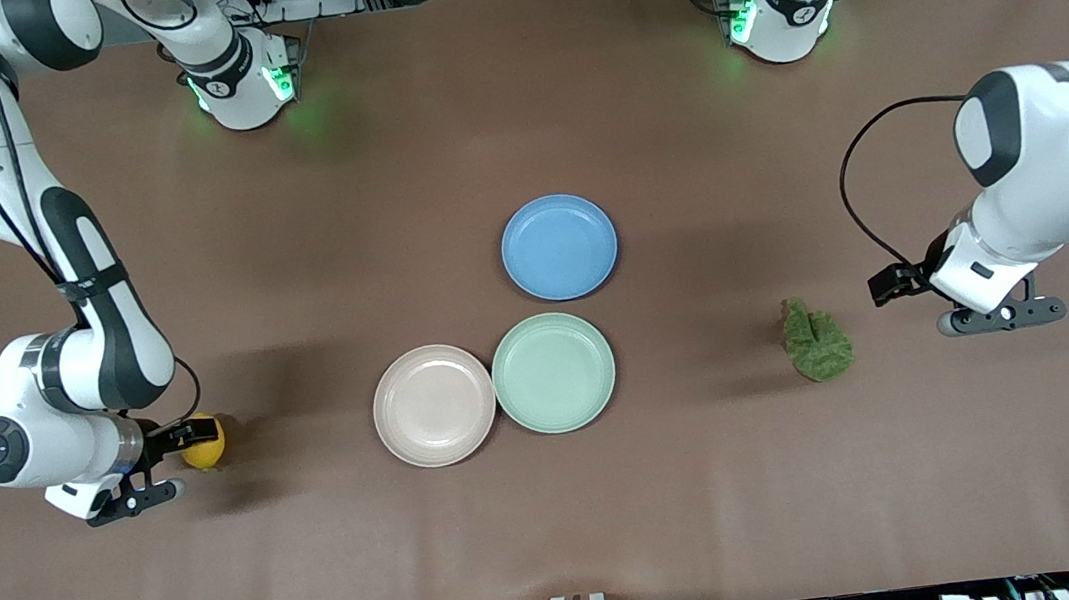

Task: Place lemon and lettuce in plates
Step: 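Grasp the lemon with the right gripper while the left gripper grasps lettuce, then carry the lemon toward the cream plate with the right gripper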

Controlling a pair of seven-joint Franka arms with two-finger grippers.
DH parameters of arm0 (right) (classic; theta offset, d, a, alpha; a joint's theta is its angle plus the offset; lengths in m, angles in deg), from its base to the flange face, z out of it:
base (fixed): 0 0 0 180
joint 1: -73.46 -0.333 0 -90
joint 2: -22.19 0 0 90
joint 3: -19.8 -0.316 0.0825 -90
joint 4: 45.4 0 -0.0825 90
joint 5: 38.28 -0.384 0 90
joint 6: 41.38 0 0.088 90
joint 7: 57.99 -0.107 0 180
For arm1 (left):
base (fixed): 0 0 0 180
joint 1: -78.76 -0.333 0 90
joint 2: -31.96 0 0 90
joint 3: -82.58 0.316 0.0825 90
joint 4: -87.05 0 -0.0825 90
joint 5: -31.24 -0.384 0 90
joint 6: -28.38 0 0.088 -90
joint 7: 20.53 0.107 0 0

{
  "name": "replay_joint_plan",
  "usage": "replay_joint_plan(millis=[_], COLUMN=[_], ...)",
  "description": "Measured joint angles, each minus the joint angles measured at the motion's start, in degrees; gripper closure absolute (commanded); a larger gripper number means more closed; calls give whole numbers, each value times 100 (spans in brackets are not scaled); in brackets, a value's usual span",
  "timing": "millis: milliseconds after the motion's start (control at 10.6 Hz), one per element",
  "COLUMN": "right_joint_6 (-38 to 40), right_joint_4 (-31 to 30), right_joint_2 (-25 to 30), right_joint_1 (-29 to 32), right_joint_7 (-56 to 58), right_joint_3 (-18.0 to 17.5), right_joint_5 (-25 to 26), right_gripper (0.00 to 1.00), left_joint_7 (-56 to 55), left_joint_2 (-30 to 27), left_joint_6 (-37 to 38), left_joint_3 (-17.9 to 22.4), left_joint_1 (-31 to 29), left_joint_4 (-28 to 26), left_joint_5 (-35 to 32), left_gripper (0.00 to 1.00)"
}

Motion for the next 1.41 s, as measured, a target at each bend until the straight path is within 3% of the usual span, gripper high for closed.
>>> replay_joint_plan(millis=[94,189,283,377,471,754,1414], right_joint_6=[-2,-3,-3,-4,-3,-20,-10], right_joint_4=[0,0,0,0,-1,1,3], right_joint_2=[-20,-34,-47,-60,-75,-81,-80], right_joint_1=[0,0,1,2,3,6,-46], right_joint_7=[-1,-2,-2,-3,-3,-3,-410], right_joint_3=[0,1,1,1,1,1,-61], right_joint_5=[-85,-139,-157,-165,-167,-178,-183], right_gripper=[0,15,65,90,99,100,100], left_joint_7=[0,0,0,0,0,-17,-476], left_joint_2=[54,147,270,445,659,1188,1886], left_joint_6=[-145,-269,-401,-612,-862,-1359,-1594], left_joint_3=[0,-9,-19,-28,-37,-48,-19], left_joint_1=[-23,-21,-11,10,37,198,596], left_joint_4=[-124,-184,-212,-224,-225,-151,175], left_joint_5=[0,0,0,0,0,0,-26], left_gripper=[0,0,0,0,0,0,0])
